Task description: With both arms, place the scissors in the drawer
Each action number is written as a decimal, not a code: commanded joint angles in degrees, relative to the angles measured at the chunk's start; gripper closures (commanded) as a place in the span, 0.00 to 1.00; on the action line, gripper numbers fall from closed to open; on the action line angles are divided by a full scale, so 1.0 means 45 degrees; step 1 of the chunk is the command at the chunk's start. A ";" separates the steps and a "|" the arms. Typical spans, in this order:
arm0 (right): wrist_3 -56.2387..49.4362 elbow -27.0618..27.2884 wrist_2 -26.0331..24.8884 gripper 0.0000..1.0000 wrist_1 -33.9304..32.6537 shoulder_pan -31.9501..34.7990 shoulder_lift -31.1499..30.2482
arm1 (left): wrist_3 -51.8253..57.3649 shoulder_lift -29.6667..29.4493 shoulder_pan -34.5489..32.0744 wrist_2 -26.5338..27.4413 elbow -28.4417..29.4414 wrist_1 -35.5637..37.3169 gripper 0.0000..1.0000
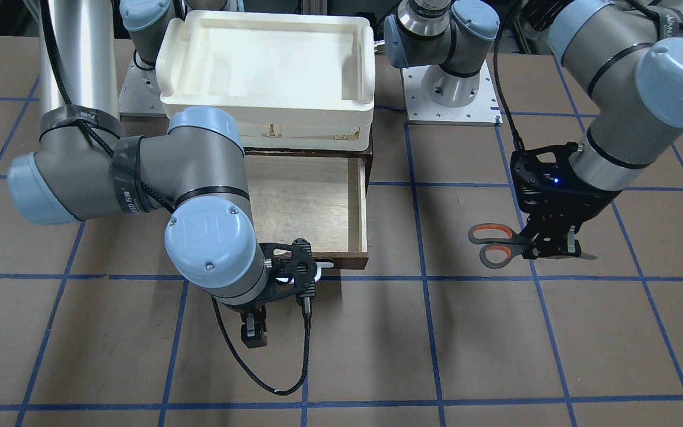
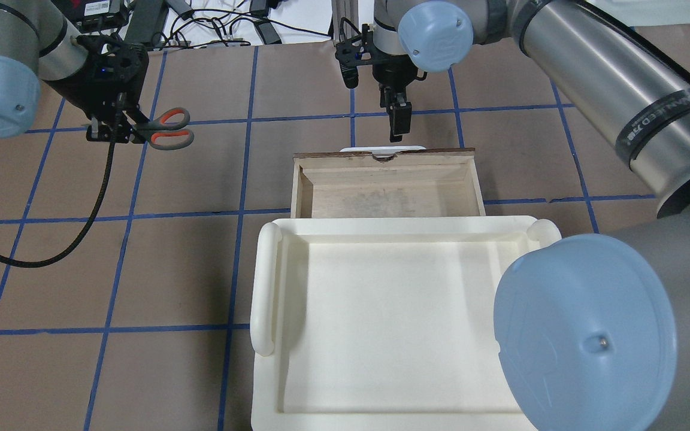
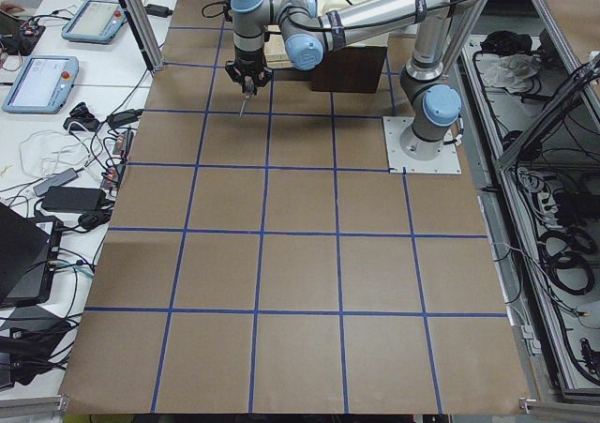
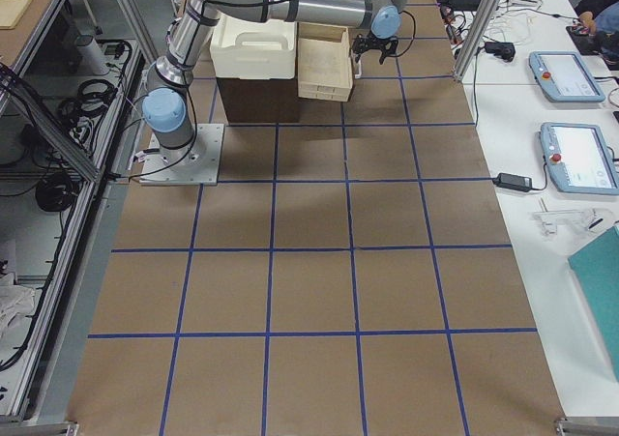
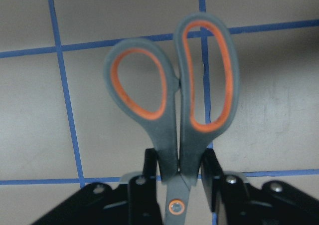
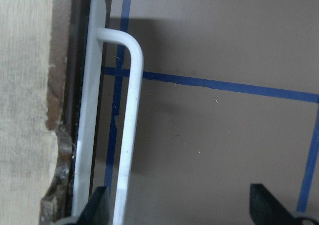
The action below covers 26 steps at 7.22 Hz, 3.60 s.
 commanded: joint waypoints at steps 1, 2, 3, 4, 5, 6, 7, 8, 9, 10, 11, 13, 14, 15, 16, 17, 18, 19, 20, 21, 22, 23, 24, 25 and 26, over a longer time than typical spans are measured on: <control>-0.0104 -0.0004 -0.0673 0.00 -0.0836 -0.0147 -0.1006 | -0.2204 0.0225 -0.1269 0.0071 -0.0005 -0.0159 1.00; 0.0089 0.0152 -0.0968 0.00 -0.0920 -0.0360 -0.1573 | -0.3491 0.0187 -0.2068 -0.0045 0.0014 -0.0159 1.00; 0.0342 0.0656 -0.0875 0.00 -0.0902 -0.0923 -0.2313 | -0.4548 0.0051 -0.2985 -0.0104 -0.0005 -0.0159 1.00; 0.1176 0.1531 -0.0738 0.00 -0.0786 -0.1721 -0.3307 | -0.5429 -0.0008 -0.3845 -0.0124 -0.0005 -0.0159 1.00; 0.2055 0.2584 -0.0737 0.00 -0.0726 -0.2329 -0.4458 | -0.6115 -0.0125 -0.4588 -0.0143 -0.0005 -0.0140 1.00; 0.3166 0.3600 -0.0756 0.00 -0.0726 -0.2760 -0.5610 | -0.7166 -0.0203 -0.5098 -0.0376 -0.0005 -0.0120 1.00; 0.4492 0.4365 -0.0892 0.00 -0.0668 -0.2900 -0.6685 | -0.7776 -0.0262 -0.5413 -0.0745 -0.0005 -0.0043 1.00; 0.6110 0.5010 -0.0912 0.00 -0.0667 -0.2940 -0.7489 | -0.8265 -0.0533 -0.5648 -0.0807 -0.0005 -0.0022 1.00; 0.8291 0.5461 -0.0874 0.00 -0.0010 -0.2940 -0.8309 | -0.8927 -0.0787 -0.6172 -0.0808 0.0033 0.0132 1.00; 1.0750 0.5698 -0.0796 0.00 0.0519 -0.2902 -0.8549 | -0.9630 -0.1099 -0.6777 -0.0808 0.0208 0.0347 1.00; 1.2727 0.5720 -0.0737 0.00 0.0563 -0.2862 -0.8551 | -1.0101 -0.1412 -0.7150 -0.0750 0.0364 0.0349 1.00; 1.5660 0.5720 -0.0679 0.00 0.0506 -0.2862 -0.8454 | -1.0844 -0.1707 -0.7795 -0.0691 0.0405 0.0736 1.00; 1.7185 0.5720 -0.0678 0.00 0.0485 -0.2843 -0.8318 | -1.0964 -0.1921 -0.7992 -0.0671 0.0386 0.1010 1.00; 1.7393 0.5720 -0.0659 0.00 0.0582 -0.2862 -0.8298 | -1.1081 -0.2116 -0.8168 -0.0652 0.0385 0.1090 1.00; 1.7415 0.5720 -0.0678 0.00 0.0525 -0.2862 -0.8278 | -1.1353 -0.2350 -0.8537 -0.0613 0.0385 0.1381 1.00; 1.7937 0.5720 -0.0678 0.00 0.0466 -0.2843 -0.8278 | -1.1317 -0.2585 -0.8676 -0.0400 0.0366 0.1423 1.00; 1.8290 0.5720 -0.0678 0.00 0.0466 -0.2862 -0.8278 | -1.1317 -0.2703 -0.8832 -0.0378 0.0231 0.1462 1.00; 1.8468 0.5720 -0.0678 0.00 0.0485 -0.2862 -0.8278 | -1.1201 -0.2820 -0.8872 -0.0281 0.0210 0.1462 1.00; 1.8760 0.5720 -0.0659 0.00 0.0505 -0.2862 -0.8278 | -1.1200 -0.2937 -0.8873 -0.0106 0.0210 0.1520 1.00; 1.8782 0.5720 -0.0678 0.00 0.0485 -0.2862 -0.8278 | -1.1180 -0.2938 -0.8873 -0.0105 0.0210 0.1540 1.00; 1.8782 0.5720 -0.0678 0.00 0.0485 -0.2862 -0.8278 | -1.1180 -0.2958 -0.8873 -0.0085 0.0190 0.1521 1.00; 1.8821 0.5720 -0.0678 0.00 0.0466 -0.2862 -0.8278 | -1.1180 -0.3016 -0.8873 -0.0104 0.0171 0.1521 1.00; 1.8821 0.5720 -0.0678 0.00 0.0466 -0.2862 -0.8278 | -1.1200 -0.3036 -0.8892 -0.0085 0.0151 0.1521 0.94; 1.8821 0.5720 -0.0678 0.00 0.0504 -0.2862 -0.8278 | -1.1200 -0.3036 -0.8892 -0.0085 0.0151 0.1521 0.64; 1.8821 0.5720 -0.0678 0.00 0.0505 -0.2862 -0.8278 | -1.1238 -0.3055 -0.8892 -0.0085 0.0151 0.1501 0.41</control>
